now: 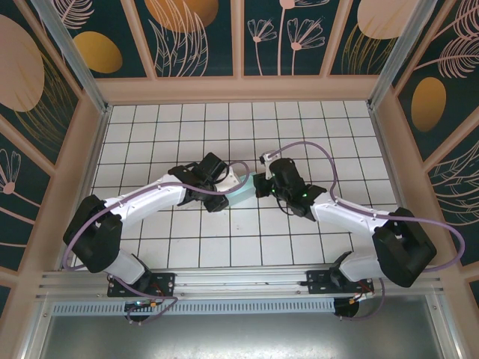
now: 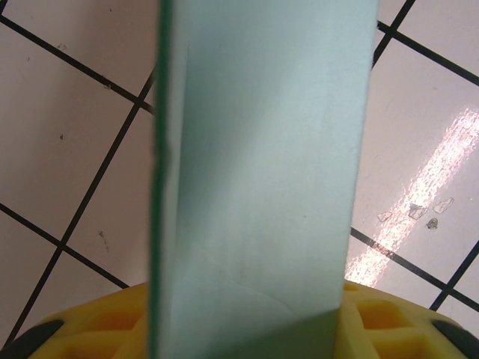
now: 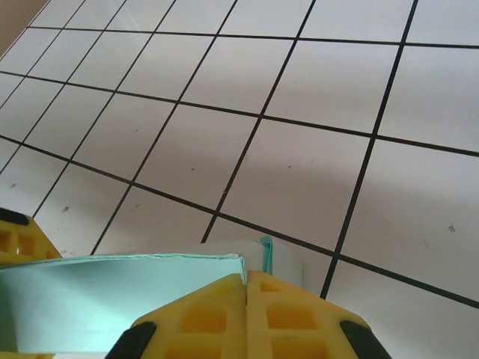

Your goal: Fold the paper box

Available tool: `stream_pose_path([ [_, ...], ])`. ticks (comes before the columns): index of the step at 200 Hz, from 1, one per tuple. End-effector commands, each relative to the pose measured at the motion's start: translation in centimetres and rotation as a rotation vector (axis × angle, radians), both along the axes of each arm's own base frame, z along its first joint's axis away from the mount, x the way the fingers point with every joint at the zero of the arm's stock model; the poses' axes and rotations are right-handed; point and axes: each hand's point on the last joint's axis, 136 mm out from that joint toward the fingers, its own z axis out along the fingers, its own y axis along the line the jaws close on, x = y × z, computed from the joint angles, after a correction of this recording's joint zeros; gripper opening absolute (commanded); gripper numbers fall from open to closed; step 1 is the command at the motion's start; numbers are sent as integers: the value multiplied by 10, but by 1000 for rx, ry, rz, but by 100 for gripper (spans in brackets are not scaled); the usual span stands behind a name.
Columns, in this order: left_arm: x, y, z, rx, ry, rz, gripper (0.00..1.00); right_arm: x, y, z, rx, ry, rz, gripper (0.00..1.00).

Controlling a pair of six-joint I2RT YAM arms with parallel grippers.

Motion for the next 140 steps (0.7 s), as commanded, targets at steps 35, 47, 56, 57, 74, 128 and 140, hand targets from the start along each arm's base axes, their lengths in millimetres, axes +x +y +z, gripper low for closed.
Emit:
stream_pose_path([
  [35, -14, 0, -22, 15, 86, -14, 42, -24, -2, -25, -151, -41, 125, 0],
  [47, -14, 0, -22, 13, 85, -13, 42, -24, -1, -27, -140, -41, 121, 0],
  [56, -14, -1, -21, 11, 85, -15, 42, -26, -1, -32, -135, -30, 125, 0],
  [57, -14, -1, -21, 11, 86, -14, 42, -26, -1, -32, -134, -29, 126, 0],
  [74, -13, -1, -21, 10, 83, -14, 44, -28, -1, -39, -119, -6, 115, 0],
  [128, -11, -2, -14, -4, 69, -5, 52, -17, 7, -23, -87, 28, 63, 0],
  [140, -11, -2, -11, -10, 63, -2, 56, -14, 7, -21, -92, 36, 53, 0],
])
